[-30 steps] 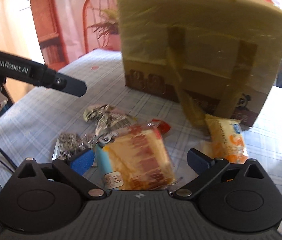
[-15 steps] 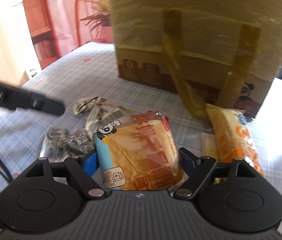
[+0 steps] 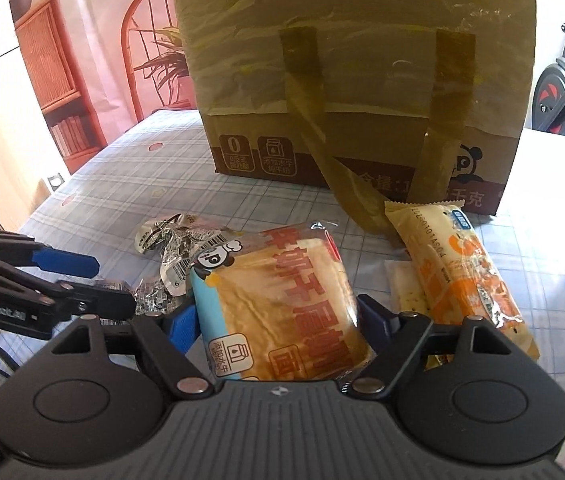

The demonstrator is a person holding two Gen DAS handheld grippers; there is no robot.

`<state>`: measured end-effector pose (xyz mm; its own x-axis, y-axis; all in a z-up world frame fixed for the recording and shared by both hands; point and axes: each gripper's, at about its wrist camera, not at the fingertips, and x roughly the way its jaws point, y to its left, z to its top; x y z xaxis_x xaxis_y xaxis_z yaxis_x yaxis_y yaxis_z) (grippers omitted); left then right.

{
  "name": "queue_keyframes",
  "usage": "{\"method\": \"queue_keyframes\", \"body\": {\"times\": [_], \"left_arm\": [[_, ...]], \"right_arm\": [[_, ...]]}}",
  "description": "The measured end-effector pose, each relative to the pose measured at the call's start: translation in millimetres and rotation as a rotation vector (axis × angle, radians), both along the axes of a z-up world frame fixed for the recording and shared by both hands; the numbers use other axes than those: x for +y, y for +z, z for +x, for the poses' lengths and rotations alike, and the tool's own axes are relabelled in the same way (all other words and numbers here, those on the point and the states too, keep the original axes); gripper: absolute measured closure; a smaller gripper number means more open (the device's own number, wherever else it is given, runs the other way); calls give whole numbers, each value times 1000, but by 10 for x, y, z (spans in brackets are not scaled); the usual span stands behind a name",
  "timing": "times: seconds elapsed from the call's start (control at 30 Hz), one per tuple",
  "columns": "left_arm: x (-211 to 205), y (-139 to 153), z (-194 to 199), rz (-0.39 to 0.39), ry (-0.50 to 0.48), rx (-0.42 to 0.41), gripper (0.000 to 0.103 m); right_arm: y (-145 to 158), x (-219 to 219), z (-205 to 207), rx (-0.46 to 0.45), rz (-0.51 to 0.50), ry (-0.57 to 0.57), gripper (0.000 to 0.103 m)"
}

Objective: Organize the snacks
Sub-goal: 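Reach the left tool to the silver candies while the right tool reaches the bread bag, then close the left tool on a silver candy while the right tool grips the bread bag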

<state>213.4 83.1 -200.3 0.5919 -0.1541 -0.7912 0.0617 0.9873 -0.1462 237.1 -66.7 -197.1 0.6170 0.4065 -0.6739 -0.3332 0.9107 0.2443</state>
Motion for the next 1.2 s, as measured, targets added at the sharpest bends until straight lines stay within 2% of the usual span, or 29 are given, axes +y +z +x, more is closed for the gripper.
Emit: {"method": "queue_keyframes", "body": {"times": [0.1, 0.3, 0.4, 0.47, 0.53, 0.6, 0.87, 1.1, 1.17, 1.2], "left_arm": [[-5, -27, 3, -6, -12, 9, 33], [-127, -112, -8, 76, -37, -5, 33], [-168, -115, -36, 106, -43, -23, 40], [-127, -99, -52, 86, -32, -30, 46], [-90, -72, -70, 64, -21, -38, 57], [-85, -45, -88, 57, -17, -52, 64], [-131, -21, -72, 91, -25, -42, 63], [-60, -30, -46, 96, 53, -37, 58], [-12, -28, -31, 65, 44, -22, 52], [9, -25, -23, 47, 34, -16, 45]], "right_arm": [[-4, -5, -26, -4, 2, 1, 22], [-1, 1, -22, -1, 1, 2, 22], [-1, -5, -26, 0, 5, 1, 22], [-3, -9, -27, 1, 8, 0, 22], [-3, -8, -26, 1, 8, 1, 22], [-3, -7, -27, 1, 7, 1, 22], [-3, -5, -27, 2, 8, 1, 22], [-4, -7, -24, 3, 10, 3, 22], [-5, -13, -21, 4, 12, 4, 22], [-5, -14, -17, 5, 13, 4, 22]]}}
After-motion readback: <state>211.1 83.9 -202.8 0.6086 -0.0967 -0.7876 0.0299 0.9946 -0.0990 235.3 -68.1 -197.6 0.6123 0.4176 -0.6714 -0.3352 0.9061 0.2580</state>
